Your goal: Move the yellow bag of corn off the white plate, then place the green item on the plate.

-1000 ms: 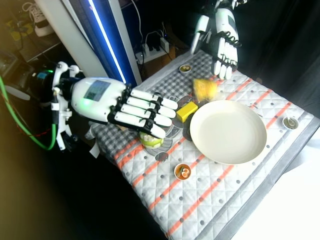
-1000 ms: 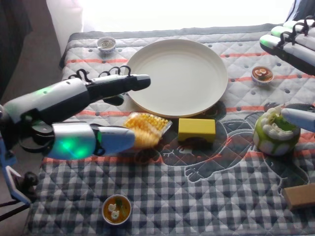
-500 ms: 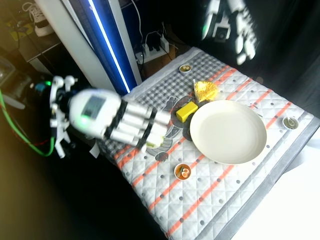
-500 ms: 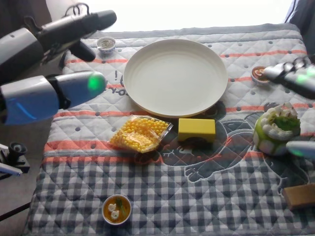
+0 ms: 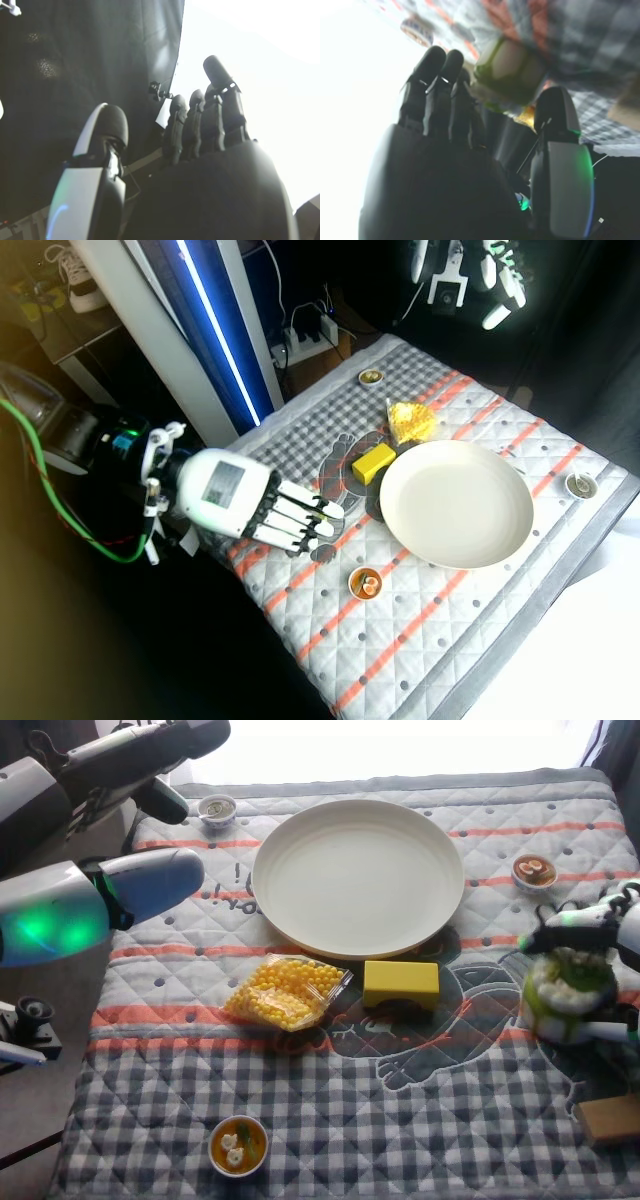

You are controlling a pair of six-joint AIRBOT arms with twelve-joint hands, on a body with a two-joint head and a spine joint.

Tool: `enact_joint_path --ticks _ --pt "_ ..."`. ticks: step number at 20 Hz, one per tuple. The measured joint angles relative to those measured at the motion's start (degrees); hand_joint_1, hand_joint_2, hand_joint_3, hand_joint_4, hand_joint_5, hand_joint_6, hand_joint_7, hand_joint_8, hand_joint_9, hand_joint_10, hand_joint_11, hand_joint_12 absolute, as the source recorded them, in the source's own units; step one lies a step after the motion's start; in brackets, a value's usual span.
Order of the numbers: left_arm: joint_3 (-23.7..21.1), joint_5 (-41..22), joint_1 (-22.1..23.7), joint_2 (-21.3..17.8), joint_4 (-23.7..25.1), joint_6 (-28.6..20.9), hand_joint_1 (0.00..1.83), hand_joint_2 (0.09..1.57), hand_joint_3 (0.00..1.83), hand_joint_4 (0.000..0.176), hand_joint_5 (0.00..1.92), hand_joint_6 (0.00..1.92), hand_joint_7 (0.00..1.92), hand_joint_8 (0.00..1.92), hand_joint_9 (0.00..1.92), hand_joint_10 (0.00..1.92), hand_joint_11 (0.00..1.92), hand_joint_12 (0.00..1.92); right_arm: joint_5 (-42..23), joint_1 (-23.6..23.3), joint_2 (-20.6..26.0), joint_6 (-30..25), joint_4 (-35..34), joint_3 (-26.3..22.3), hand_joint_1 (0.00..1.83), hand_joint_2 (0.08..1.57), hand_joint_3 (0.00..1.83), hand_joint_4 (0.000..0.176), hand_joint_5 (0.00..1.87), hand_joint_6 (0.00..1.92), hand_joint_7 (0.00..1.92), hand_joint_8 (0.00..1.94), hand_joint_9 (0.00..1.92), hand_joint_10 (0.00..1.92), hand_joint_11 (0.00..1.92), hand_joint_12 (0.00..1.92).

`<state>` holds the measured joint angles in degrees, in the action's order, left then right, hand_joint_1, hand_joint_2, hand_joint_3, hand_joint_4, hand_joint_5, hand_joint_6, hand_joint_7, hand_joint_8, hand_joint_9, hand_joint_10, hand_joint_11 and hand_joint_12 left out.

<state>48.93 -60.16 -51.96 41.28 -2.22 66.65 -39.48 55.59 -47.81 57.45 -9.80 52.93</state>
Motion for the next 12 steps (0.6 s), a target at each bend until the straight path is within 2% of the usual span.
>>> enact_joint_path --ticks 1,2,4,6,9,10,11,12 --pt "0.0 -0.2 -0.3 0.0 0.0 0.0 0.67 1.33 0.00 0.000 0.23 0.01 0.12 0.01 0.08 0.03 0.00 1.33 0.1 -1.0 0.4 -0.1 1.4 -0.5 1.14 1.30 0.01 0.000 0.57 1.47 0.75 1.57 0.77 1.72 0.79 1.91" --pt "0.0 0.0 -0.5 0.0 0.0 0.0 0.65 1.33 0.00 0.000 0.22 0.01 0.12 0.01 0.08 0.03 0.00 1.33 -0.1 -2.2 1.4 -0.1 3.1 -1.4 1.12 1.32 0.01 0.000 0.56 1.50 0.70 1.64 0.70 1.81 0.76 1.92" --pt "0.0 0.0 -0.5 0.0 0.0 0.0 0.73 1.30 0.00 0.000 0.22 0.01 0.11 0.00 0.08 0.04 0.00 1.37 -3.0 -5.1 2.7 -0.2 5.7 -2.0 1.14 1.29 0.00 0.000 0.61 1.44 0.74 1.56 0.67 1.74 0.64 1.92" --pt "0.3 -0.1 -0.5 0.4 0.0 0.0 0.69 1.31 0.00 0.000 0.23 0.01 0.12 0.01 0.11 0.05 0.00 1.39 -4.2 -8.7 2.3 -0.2 7.2 -1.0 1.17 1.26 0.00 0.000 0.66 1.36 0.81 1.46 0.65 1.64 0.54 1.92" --pt "0.5 -0.1 -0.5 1.3 -0.1 0.0 0.67 1.33 0.01 0.000 0.23 0.01 0.13 0.01 0.11 0.06 0.00 1.37 -1.6 -13.7 -1.8 -0.2 8.0 2.6 1.18 1.27 0.00 0.000 0.64 1.34 0.79 1.53 0.68 1.63 0.63 1.91" --pt "0.5 -0.1 -0.5 1.6 -0.2 0.0 0.73 1.32 0.00 0.000 0.25 0.01 0.14 0.01 0.11 0.08 0.00 1.41 1.4 -16.4 -4.5 -0.2 8.4 5.0 1.20 1.27 0.00 0.000 0.63 1.32 0.81 1.55 0.79 1.71 0.80 1.92" --pt "0.6 -0.1 -0.5 1.9 -0.1 0.0 0.73 1.32 0.00 0.000 0.25 0.01 0.14 0.01 0.11 0.08 0.00 1.41 3.0 -17.9 -6.4 -0.2 8.4 6.6 1.20 1.27 0.00 0.000 0.63 1.32 0.81 1.55 0.79 1.71 0.80 1.92" --pt "0.6 -0.3 -0.5 2.2 -0.1 0.0 0.73 1.32 0.00 0.000 0.25 0.01 0.12 0.00 0.08 0.08 0.00 1.40 6.1 -20.2 -9.4 -0.2 8.8 9.5 1.19 1.28 0.01 0.000 0.63 1.30 0.76 1.64 0.81 1.84 0.89 1.92"
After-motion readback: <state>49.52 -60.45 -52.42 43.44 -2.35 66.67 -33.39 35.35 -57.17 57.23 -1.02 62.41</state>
